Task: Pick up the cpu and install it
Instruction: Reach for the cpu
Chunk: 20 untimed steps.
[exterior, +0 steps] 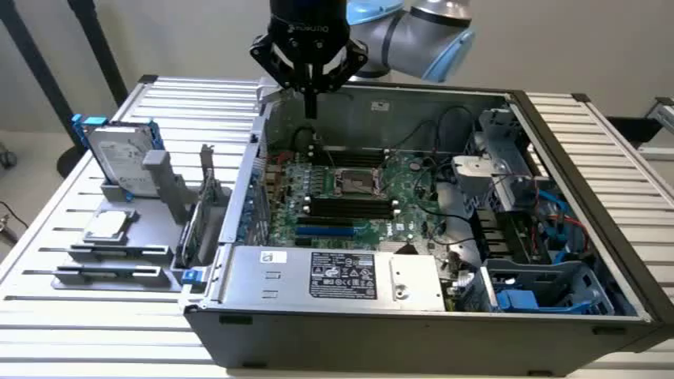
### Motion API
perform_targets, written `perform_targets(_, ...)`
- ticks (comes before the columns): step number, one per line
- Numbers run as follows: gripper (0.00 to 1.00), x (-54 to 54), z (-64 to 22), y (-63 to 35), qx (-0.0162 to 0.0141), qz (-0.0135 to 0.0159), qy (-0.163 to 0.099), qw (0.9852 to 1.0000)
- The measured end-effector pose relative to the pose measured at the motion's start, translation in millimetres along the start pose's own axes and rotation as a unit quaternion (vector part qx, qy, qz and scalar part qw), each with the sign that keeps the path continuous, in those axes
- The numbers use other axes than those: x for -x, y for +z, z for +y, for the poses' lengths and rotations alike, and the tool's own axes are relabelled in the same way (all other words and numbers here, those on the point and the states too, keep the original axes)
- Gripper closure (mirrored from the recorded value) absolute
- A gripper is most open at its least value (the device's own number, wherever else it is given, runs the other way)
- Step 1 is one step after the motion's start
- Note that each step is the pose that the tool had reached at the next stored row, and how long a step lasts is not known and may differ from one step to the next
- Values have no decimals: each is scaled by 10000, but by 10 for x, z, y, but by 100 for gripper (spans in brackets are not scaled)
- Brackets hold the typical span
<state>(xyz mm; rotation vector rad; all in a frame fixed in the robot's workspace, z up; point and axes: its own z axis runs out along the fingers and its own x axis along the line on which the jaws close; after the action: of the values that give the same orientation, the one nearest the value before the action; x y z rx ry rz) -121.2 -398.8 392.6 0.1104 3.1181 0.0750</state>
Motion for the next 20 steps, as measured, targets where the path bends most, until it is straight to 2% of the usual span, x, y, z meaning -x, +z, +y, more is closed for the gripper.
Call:
perform_targets(13, 89, 0, 0, 0, 0, 0, 0, 10000)
perform_targets(20, 89, -295, -16, -6, 4, 1, 0, 10000)
